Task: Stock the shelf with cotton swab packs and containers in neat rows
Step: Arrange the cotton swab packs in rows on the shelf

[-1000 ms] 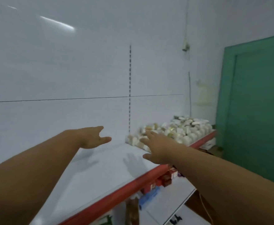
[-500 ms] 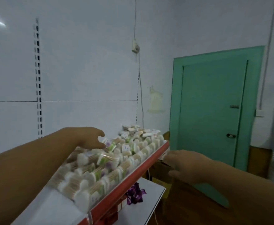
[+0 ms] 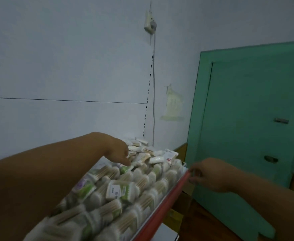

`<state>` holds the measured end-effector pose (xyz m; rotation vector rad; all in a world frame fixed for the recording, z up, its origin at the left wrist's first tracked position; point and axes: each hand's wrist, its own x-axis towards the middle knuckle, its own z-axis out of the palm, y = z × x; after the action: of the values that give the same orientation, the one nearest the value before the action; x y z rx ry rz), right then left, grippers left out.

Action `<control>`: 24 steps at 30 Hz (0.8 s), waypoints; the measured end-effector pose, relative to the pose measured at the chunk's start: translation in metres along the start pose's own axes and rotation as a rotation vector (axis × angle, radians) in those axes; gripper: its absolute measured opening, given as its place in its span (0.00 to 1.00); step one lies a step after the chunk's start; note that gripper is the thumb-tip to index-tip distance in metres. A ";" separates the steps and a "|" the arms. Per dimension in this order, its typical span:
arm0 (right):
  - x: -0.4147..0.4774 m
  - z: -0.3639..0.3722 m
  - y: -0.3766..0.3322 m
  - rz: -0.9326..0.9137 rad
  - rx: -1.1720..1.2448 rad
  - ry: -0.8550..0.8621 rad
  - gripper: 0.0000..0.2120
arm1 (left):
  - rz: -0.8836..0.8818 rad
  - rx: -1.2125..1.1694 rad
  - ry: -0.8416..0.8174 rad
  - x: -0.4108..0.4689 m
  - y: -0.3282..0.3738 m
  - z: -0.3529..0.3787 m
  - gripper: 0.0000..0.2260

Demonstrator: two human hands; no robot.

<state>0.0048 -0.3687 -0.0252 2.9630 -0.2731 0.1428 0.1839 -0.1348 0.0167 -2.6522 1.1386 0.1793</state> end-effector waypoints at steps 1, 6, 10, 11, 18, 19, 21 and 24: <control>0.020 0.004 0.007 -0.014 0.031 0.018 0.16 | 0.001 -0.013 -0.007 0.012 0.001 0.001 0.27; 0.130 0.020 0.041 -0.149 0.212 0.106 0.18 | -0.122 -0.047 -0.044 0.060 -0.020 0.007 0.25; 0.219 0.036 0.066 -0.225 0.362 0.159 0.17 | -0.333 -0.162 0.236 0.106 -0.039 0.008 0.17; 0.239 0.042 0.069 -0.233 0.392 0.155 0.17 | -0.404 -0.196 0.325 0.122 -0.040 0.010 0.16; 0.358 0.079 0.054 -0.293 0.550 0.018 0.20 | -0.843 -0.564 0.397 0.207 -0.025 0.020 0.29; 0.368 0.083 0.049 -0.306 0.547 -0.007 0.19 | -0.849 -0.607 0.361 0.213 -0.023 0.019 0.29; 0.380 0.089 0.040 -0.353 0.499 -0.031 0.15 | -0.851 -0.744 0.335 0.220 -0.021 0.019 0.22; 0.393 0.095 0.032 -0.404 0.493 0.011 0.11 | -0.915 -1.030 0.438 0.222 -0.019 0.019 0.10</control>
<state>0.3912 -0.4840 -0.0710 3.4171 0.4258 0.1990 0.3498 -0.2719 -0.0451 -3.9189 -0.3944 -0.0178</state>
